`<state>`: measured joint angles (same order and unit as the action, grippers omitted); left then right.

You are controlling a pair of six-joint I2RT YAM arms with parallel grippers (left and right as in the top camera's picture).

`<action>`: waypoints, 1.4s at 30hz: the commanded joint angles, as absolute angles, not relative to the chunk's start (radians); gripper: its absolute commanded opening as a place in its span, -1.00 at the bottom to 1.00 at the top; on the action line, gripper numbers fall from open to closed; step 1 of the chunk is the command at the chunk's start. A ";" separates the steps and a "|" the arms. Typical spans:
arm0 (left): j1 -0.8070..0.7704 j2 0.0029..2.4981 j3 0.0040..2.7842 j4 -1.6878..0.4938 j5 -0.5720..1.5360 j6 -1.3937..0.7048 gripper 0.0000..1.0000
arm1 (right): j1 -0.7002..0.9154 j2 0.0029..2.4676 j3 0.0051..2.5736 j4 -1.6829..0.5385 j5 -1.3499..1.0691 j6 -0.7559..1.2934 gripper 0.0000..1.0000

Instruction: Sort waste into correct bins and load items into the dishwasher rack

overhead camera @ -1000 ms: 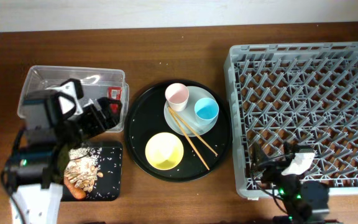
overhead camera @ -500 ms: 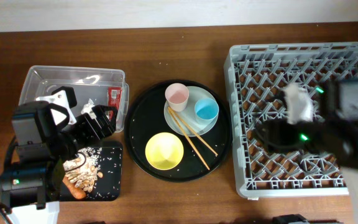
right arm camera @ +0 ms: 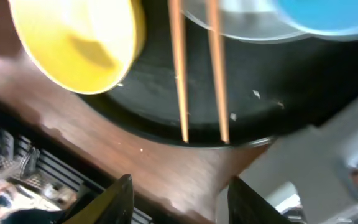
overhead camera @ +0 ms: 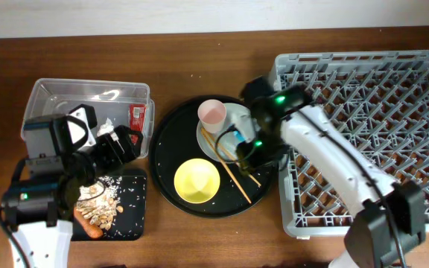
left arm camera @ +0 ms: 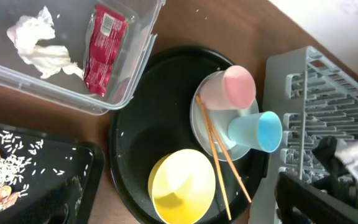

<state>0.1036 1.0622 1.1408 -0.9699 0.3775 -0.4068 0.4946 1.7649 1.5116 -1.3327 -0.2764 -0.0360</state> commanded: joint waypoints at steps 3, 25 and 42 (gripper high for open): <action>0.108 1.141 1.143 -0.975 0.265 -0.387 0.98 | 0.671 1.774 1.499 -1.202 -0.167 -0.033 -0.11; -0.348 1.499 1.155 -0.461 0.219 -0.438 0.22 | 0.381 1.707 1.472 -1.138 -0.017 0.170 0.27; -0.395 1.930 1.406 -0.515 0.085 -0.440 -0.23 | 0.253 1.631 1.472 -1.232 -0.036 0.166 0.26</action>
<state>-0.3748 1.9076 1.3869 -0.4961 0.0956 -0.4381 0.2539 1.6478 1.4712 -1.2270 -0.0273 0.1616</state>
